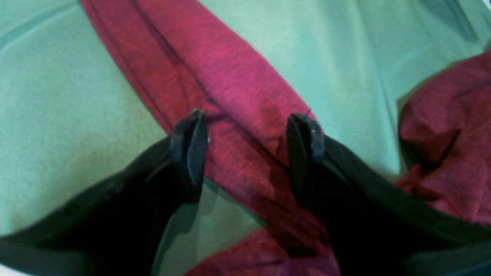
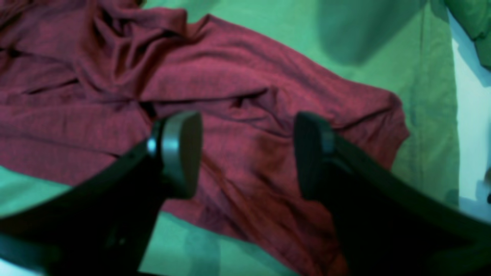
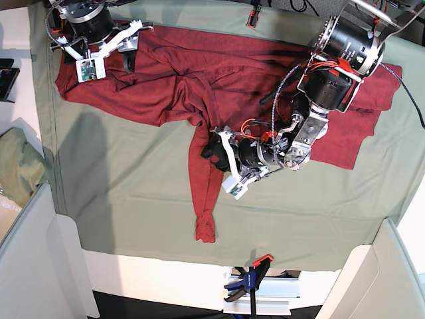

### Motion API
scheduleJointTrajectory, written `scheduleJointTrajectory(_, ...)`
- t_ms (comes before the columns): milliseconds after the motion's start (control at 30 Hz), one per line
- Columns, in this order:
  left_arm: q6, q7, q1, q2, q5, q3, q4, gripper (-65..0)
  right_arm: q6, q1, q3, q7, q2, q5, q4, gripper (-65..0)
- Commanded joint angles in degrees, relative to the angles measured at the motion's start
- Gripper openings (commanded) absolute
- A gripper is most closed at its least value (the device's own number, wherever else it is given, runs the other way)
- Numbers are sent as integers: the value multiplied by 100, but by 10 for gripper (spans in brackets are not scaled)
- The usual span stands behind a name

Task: Fold the T-shirt properly
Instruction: 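Reach the left gripper to the hanging sleeve and grasp its cuff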

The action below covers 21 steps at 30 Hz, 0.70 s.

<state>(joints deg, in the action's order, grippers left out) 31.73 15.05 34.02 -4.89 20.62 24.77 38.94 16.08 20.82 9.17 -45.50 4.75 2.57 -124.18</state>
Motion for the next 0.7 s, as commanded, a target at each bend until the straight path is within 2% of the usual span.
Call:
scheduleJointTrajectory(0, -2, -98, 131, 15, -46, -20, 68, -307, 2, -11, 24, 129, 15, 28, -127, -275)
scheduleJointTrajectory(100, -4, -328, 17, 44, -498, -17, 68, -394, 0, 4, 24, 129, 15, 33, -129, -275)
scheduleJointTrajectory(267, -37, -568, -57, 42, -868, 127, 68, -630, 0, 4, 24, 127, 15, 46, -129, -275)
scheduleJointTrajectory(300, -48, -586, -55, 42, -894, 131, 68, -650, 2, 4, 24, 127, 15, 46, -129, -275)
scheduleJointTrajectory(567, -42, -546, 162, -39, -879, -116, 339, -650, 0, 4, 26, 131, 17, 46, -129, -275)
scheduleJointTrajectory(667, 297, -424, 146, -256, -638, -214, 680, -650, 2, 2, 26, 131, 17, 44, -129, -275)
